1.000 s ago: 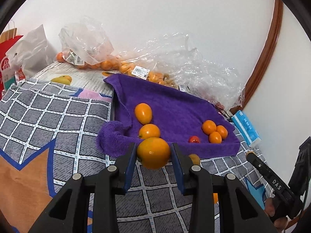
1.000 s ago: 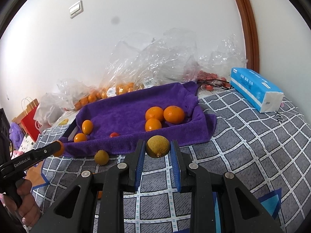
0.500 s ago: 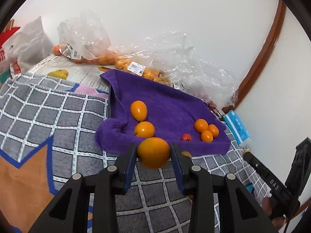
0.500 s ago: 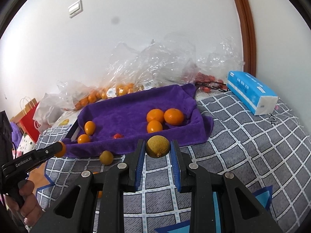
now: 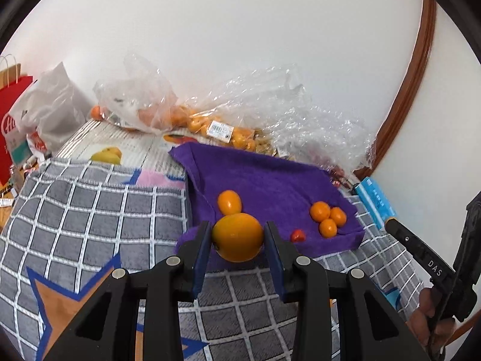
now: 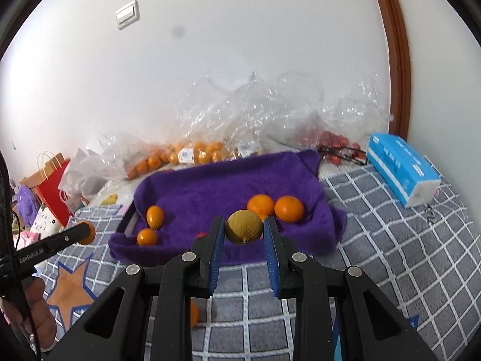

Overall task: Organize fruits
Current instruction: 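Carry the yellow-green fruit and orange over the purple towel with both tools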

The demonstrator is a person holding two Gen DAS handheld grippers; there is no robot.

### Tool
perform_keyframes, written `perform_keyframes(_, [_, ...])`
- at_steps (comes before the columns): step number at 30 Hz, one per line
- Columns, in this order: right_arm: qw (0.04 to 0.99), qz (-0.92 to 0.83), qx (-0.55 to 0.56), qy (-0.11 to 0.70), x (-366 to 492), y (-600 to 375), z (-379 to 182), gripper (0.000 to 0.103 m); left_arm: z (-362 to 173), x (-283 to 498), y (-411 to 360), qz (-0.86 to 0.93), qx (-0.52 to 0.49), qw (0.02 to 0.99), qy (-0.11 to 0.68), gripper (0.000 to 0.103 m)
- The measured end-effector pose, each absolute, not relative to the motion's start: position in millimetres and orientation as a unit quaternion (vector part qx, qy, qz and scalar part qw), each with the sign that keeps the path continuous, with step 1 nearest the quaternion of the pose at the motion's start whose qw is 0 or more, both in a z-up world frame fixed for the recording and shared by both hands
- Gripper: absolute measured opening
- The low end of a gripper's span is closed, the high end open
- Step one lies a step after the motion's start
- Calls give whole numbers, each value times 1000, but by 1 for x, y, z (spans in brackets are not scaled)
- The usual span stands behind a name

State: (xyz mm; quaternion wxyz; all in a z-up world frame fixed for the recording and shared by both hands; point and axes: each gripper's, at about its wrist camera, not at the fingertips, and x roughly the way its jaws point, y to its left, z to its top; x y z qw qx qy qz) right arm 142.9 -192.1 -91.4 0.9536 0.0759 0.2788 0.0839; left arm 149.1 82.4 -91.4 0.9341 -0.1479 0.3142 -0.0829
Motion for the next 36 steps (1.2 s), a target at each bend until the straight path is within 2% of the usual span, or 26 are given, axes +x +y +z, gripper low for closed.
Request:
perform_keyframes(21, [965, 96, 69, 234, 192, -176, -61, 26, -58, 208, 75, -84, -142, 943, 290, 34])
perform_keyframes(28, [966, 109, 63, 225, 210, -168, -61, 26, -72, 230, 74, -91, -150, 939, 296, 34])
perform_keyframes(36, [962, 107, 77, 240, 232, -175, -91, 26, -94, 236, 82, -104, -173, 933, 299, 34])
